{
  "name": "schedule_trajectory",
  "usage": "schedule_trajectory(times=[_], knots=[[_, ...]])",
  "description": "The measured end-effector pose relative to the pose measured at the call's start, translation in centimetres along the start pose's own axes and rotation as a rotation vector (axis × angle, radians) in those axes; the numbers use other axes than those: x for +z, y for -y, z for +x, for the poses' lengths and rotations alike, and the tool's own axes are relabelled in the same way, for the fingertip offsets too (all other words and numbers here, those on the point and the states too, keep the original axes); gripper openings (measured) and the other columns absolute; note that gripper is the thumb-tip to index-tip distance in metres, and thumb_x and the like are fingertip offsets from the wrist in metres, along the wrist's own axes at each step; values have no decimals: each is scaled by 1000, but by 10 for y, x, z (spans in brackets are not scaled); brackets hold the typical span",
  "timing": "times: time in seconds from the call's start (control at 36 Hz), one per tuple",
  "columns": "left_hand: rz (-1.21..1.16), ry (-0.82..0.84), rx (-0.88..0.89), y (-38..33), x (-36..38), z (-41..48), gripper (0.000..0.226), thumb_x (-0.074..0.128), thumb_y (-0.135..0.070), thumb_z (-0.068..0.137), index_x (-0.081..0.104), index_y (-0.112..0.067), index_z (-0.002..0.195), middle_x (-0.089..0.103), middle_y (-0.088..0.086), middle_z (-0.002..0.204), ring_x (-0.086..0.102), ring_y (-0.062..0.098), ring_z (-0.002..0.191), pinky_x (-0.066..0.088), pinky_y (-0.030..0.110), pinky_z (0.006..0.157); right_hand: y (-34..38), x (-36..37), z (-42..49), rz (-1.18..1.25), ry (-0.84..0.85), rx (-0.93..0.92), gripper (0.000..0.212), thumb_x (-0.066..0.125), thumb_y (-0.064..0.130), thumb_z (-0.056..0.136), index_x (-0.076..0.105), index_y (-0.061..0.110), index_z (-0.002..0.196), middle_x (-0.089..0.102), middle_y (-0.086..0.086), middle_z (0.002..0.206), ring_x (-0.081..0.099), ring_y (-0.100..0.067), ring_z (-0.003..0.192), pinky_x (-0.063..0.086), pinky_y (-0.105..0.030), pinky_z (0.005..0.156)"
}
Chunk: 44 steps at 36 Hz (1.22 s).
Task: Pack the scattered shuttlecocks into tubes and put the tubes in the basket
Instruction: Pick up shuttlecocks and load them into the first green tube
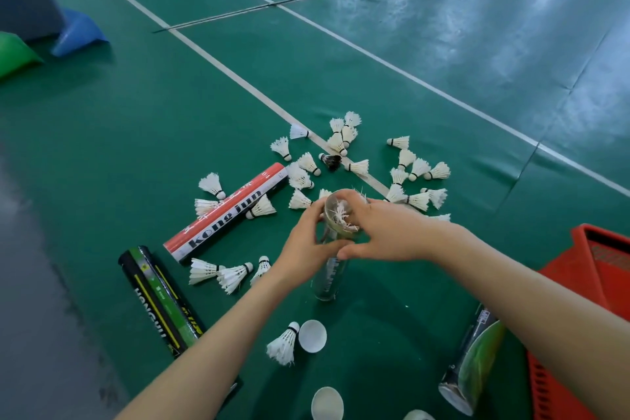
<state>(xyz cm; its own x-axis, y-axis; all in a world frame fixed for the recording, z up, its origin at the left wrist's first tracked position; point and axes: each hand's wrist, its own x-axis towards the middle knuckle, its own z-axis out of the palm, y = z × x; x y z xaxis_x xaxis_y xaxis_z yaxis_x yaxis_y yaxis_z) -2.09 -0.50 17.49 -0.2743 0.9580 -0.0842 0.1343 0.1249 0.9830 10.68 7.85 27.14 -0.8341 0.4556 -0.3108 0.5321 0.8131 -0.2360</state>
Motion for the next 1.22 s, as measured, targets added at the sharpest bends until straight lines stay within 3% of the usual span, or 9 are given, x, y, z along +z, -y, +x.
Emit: schedule_trajectory(times=[0.25, 0.47, 0.58, 0.69, 0.81, 0.97, 1.03, 1.11, 1.22], knots=[[-7, 0, -13, 2, 1, -3, 70, 74, -18, 70, 45, -34, 132, 54, -11, 129, 49, 1, 119, 46, 42, 101, -6, -3, 11, 123, 99, 43, 82, 74, 49, 77, 26, 21, 137, 66, 0, 117, 60, -19, 104, 46, -37, 93], [-21, 3, -40, -3, -7, -5, 62, 76, -13, 78, 45, -45, 121, 60, -17, 121, 49, -10, 113, 42, 15, 90, 1, -9, 13, 198, 67, 51, 57, 60, 42, 89, 30, 27, 136, 68, 3, 108, 59, -15, 85, 47, -34, 83], [-51, 24, -93, -5, -4, -5, 66, 78, -13, 76, 44, -33, 129, 60, -12, 122, 50, -1, 117, 41, 23, 96, 6, -12, 7, 247, -99, 49, 44, 49, 25, 98, 35, 26, 140, 69, 7, 109, 59, -13, 85, 47, -33, 86], [-41, 25, -81, -7, 2, -4, 67, 78, -13, 76, 43, -30, 130, 58, -10, 122, 50, 0, 115, 39, 18, 93, 0, -7, 9, 71, -390, 46, 23, 55, 25, 94, 59, 20, 116, 62, 6, 107, 48, -14, 106, 39, -34, 95], [-33, 24, -58, -8, 2, -5, 68, 80, -11, 73, 44, -32, 126, 57, -13, 120, 51, -2, 112, 44, 27, 98, -5, 0, 17, 162, -421, 124, 19, 65, 24, 89, 62, 17, 106, 55, 3, 107, 47, -15, 104, 40, -32, 93], [-191, 17, -139, -12, -1, -11, 82, 77, -62, 63, 43, -41, 134, 53, -12, 135, 49, 5, 125, 36, 37, 108, -4, 0, 27, 361, -449, 196, 10, 73, 12, 81, 65, 19, 81, 62, 6, 79, 58, -13, 80, 48, -28, 80], [-263, -2, -201, -16, 0, -10, 68, 66, -64, 73, 47, -41, 134, 54, -16, 134, 50, 2, 123, 36, 35, 107, -3, 1, 27, 415, -456, 195, 11, 75, 11, 79, 66, 17, 81, 64, 5, 77, 60, -14, 78, 50, -27, 79], [-278, -34, -236, -25, 1, -10, 18, 51, -40, 95, 61, -42, 110, 65, -26, 107, 57, -8, 101, 41, 20, 85, -2, 4, 26, 439, -468, 198, 10, 77, 14, 78, 68, 15, 82, 63, 5, 74, 59, -14, 75, 48, -23, 73], [-255, 42, -337, -33, 4, -12, 21, 44, -34, 99, 58, -36, 114, 59, -24, 101, 50, -7, 89, 43, 32, 83, -3, 8, 23, 383, -465, 272, 10, 74, 14, 79, 66, 14, 84, 55, 8, 69, 51, -13, 69, 39, -22, 60]])
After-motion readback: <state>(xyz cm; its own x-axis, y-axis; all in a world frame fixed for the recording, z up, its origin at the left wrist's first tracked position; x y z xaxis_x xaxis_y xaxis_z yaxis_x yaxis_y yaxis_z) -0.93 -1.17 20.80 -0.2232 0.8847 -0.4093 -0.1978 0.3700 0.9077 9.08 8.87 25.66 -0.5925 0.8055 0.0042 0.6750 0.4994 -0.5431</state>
